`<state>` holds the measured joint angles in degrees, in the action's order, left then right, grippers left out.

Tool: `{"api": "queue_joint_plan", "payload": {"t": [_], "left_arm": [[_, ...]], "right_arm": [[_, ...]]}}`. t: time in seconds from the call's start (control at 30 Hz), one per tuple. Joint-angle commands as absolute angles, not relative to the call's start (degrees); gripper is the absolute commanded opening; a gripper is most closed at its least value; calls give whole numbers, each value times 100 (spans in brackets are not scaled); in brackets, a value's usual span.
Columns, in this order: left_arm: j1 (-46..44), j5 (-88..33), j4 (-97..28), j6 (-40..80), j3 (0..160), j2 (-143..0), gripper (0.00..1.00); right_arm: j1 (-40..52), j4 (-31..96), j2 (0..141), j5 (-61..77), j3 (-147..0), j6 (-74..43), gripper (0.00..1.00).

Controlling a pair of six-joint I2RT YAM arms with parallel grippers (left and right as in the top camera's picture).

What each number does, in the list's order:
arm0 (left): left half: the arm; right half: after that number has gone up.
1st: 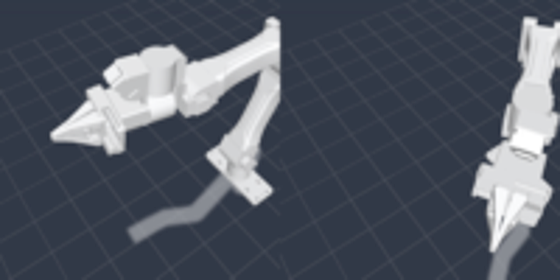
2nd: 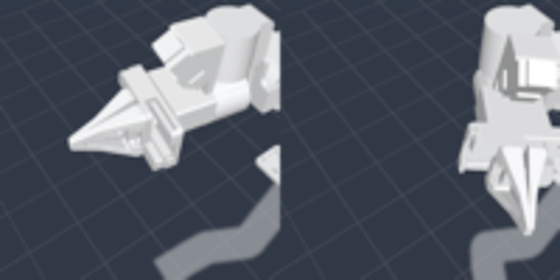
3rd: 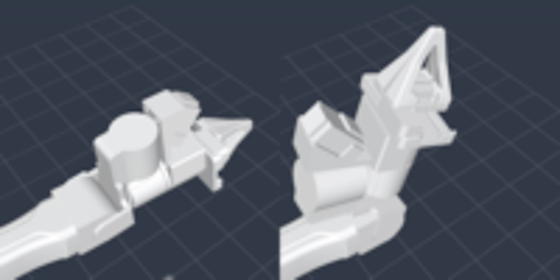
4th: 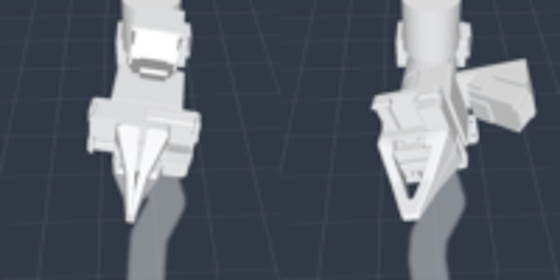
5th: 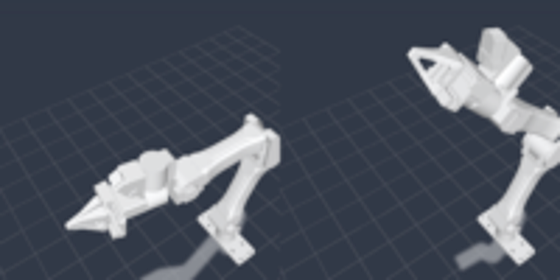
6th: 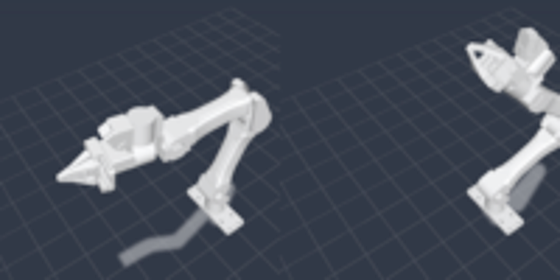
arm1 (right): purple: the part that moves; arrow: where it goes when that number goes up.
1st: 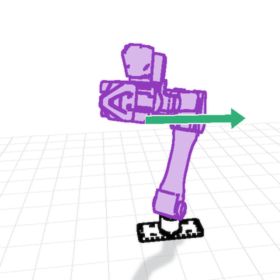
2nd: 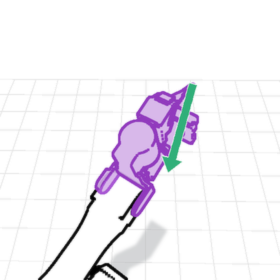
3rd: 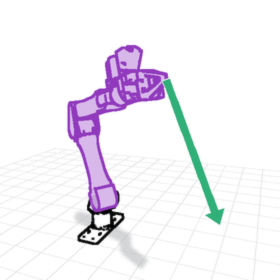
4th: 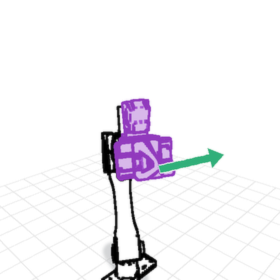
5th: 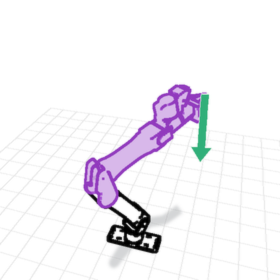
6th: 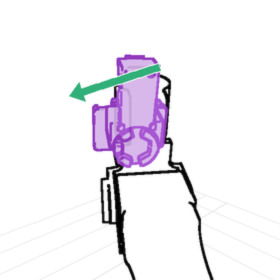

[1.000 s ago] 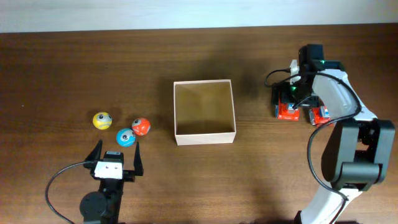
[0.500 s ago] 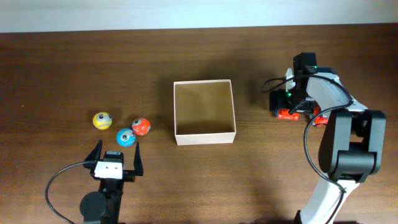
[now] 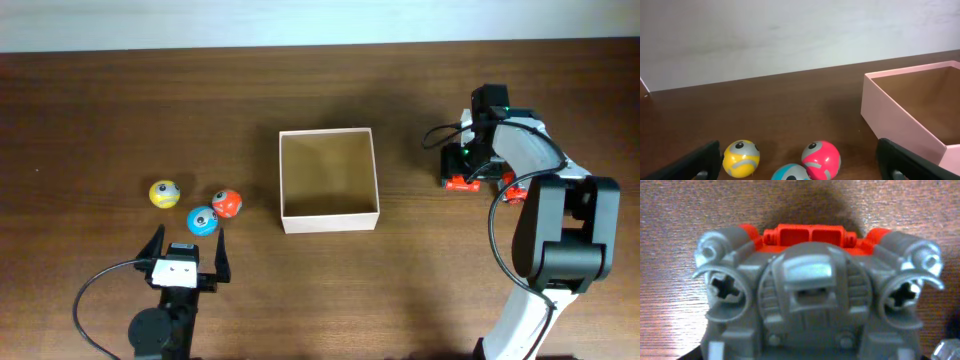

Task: Pack container
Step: 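Lower the right gripper over the fire truck and close on it, then lift the fire truck and carry it left over the pink box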

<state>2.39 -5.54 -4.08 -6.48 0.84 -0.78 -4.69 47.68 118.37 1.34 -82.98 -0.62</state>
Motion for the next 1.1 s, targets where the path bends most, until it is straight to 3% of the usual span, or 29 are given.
{"api": "queue_joint_plan", "payload": {"t": [0.0, 0.43, 0.7, 1.07], "left_arm": [[252, -517, -414, -740, 49, -36, 99], [252, -517, -414, -740, 49, -36, 99], [252, -515, -414, -740, 49, -36, 99], [252, -517, -414, -740, 49, -36, 99]], "right_arm": [[-458, 4733, 11883, 16, -8254, -16, 66], [-458, 4805, 11876, 91, -8442, -19, 66], [-456, 5463, 11874, 353, -9301, 69, 66], [-451, 6558, 11865, 2563, -10940, 454, 67]]}}
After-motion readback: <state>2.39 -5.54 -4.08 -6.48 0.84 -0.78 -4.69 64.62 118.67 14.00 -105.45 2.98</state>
